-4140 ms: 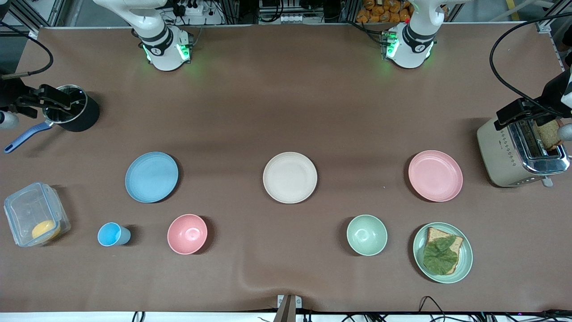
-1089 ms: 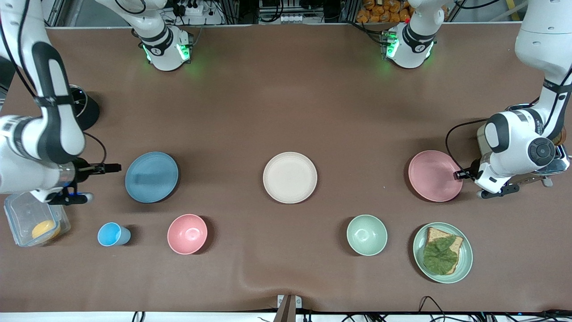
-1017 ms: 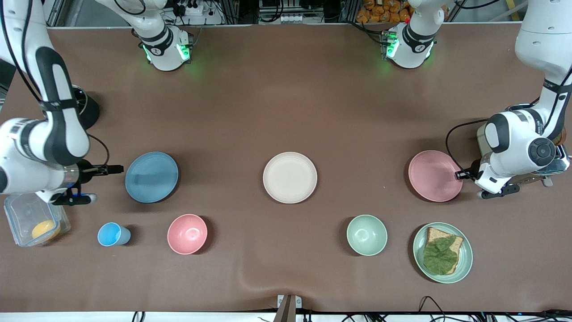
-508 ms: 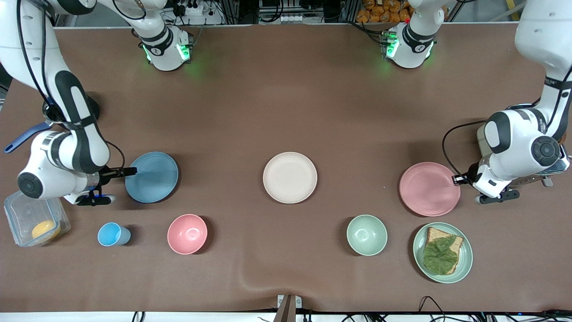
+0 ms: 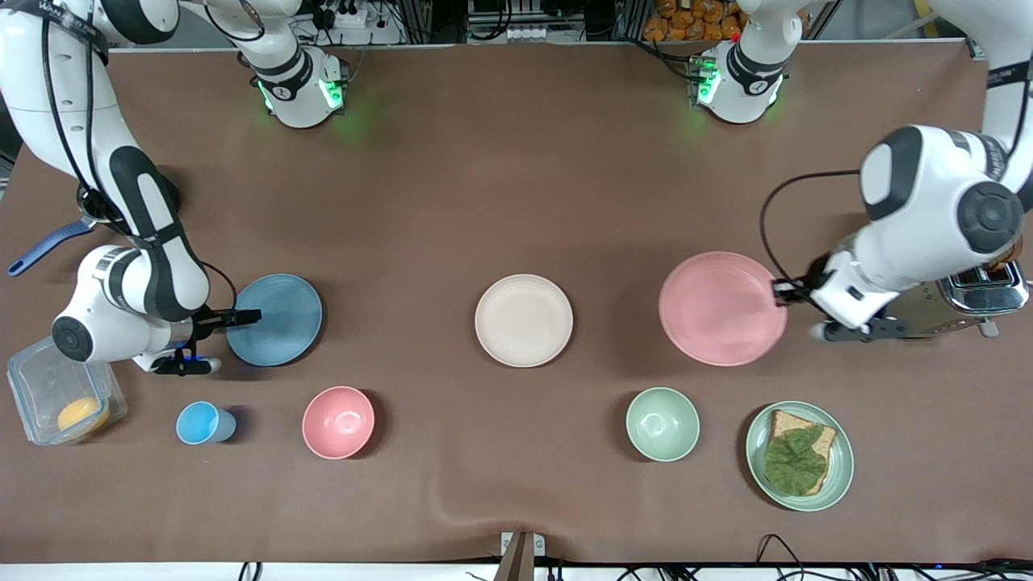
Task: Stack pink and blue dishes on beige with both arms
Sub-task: 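Grasp the pink plate with the left gripper while the right gripper grasps the blue plate, then lift the pink plate and lower it onto the beige plate with the left gripper, then release the pink plate with the left gripper while the right gripper lifts the blue plate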
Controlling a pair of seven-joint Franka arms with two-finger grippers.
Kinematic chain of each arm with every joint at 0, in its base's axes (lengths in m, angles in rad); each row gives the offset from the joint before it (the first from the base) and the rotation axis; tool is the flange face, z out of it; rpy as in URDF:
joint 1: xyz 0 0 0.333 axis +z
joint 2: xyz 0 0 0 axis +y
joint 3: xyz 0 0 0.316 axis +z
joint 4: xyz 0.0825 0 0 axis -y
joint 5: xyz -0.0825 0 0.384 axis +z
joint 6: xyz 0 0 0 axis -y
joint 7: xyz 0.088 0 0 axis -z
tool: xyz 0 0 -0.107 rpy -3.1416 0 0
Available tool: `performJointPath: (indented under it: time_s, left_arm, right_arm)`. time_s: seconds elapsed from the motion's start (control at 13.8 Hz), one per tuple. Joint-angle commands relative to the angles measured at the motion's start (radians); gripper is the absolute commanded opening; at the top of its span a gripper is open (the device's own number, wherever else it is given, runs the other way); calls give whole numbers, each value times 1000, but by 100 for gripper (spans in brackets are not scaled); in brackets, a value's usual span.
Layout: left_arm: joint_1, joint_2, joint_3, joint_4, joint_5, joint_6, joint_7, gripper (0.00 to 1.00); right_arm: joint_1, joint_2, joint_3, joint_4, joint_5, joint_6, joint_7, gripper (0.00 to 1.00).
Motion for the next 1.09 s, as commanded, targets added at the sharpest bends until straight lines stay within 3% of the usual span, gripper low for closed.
performJointPath:
  time_s: [0.0,0.07,0.15,0.36,0.51,1.02]
  left_arm:
    - [-24,58,-93,19,-12,-6,-144,0]
    - [-68,73,-98,11,-15,26,-185,0]
    - [-125,87,-98,7,-13,67,-245,0]
    - [-289,178,-93,13,51,198,-496,0]
    - [-325,242,-95,22,158,232,-581,0]
    - [-406,420,-90,115,248,310,-681,0]
  right_arm:
    - [-15,2,7,1,20,6,-7,62]
    - [-16,2,9,3,20,5,-16,17]
    - [-19,0,9,3,20,-1,-16,0]
    - [-19,0,9,1,20,-3,-21,0]
    - [-18,0,9,1,20,-4,-25,0]
    - [-13,-21,9,6,18,-38,-57,0]
